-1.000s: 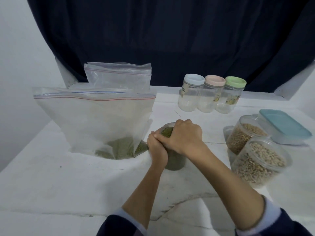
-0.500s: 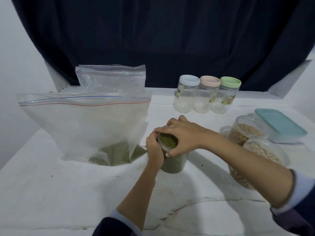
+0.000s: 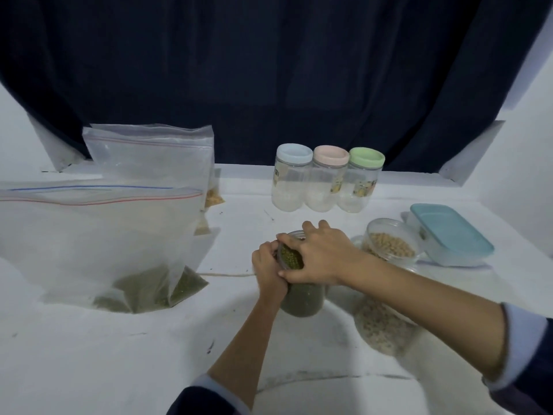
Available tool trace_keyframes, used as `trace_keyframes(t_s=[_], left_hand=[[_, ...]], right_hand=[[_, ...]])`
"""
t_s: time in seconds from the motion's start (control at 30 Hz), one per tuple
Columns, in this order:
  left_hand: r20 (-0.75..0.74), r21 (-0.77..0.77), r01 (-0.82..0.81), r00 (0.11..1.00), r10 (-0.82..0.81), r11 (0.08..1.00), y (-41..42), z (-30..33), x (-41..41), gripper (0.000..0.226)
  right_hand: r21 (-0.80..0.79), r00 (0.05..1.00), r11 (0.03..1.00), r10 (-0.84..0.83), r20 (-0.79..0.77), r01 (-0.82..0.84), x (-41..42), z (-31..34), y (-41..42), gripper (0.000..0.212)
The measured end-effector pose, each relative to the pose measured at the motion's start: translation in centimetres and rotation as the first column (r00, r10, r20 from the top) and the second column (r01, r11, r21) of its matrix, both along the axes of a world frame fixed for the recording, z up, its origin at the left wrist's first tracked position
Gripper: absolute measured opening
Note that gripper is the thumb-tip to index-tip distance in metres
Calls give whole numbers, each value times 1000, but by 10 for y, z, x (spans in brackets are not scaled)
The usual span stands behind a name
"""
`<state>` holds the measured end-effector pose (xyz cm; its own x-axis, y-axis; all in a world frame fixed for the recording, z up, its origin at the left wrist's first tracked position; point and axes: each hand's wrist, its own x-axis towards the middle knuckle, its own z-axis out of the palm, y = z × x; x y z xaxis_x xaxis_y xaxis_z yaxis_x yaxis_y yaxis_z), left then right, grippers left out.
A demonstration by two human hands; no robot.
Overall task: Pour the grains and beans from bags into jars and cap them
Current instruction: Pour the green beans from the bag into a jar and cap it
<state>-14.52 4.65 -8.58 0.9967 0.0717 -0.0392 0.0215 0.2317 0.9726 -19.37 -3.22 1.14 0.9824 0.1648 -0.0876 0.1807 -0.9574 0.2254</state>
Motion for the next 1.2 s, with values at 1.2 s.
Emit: trace_keyframes(t_s=[1.2], left_hand=[[-207, -34, 125, 970, -129, 992, -20, 12, 41, 22]], right_hand=[[689, 603, 371, -788, -121, 623, 128, 29, -170, 64]])
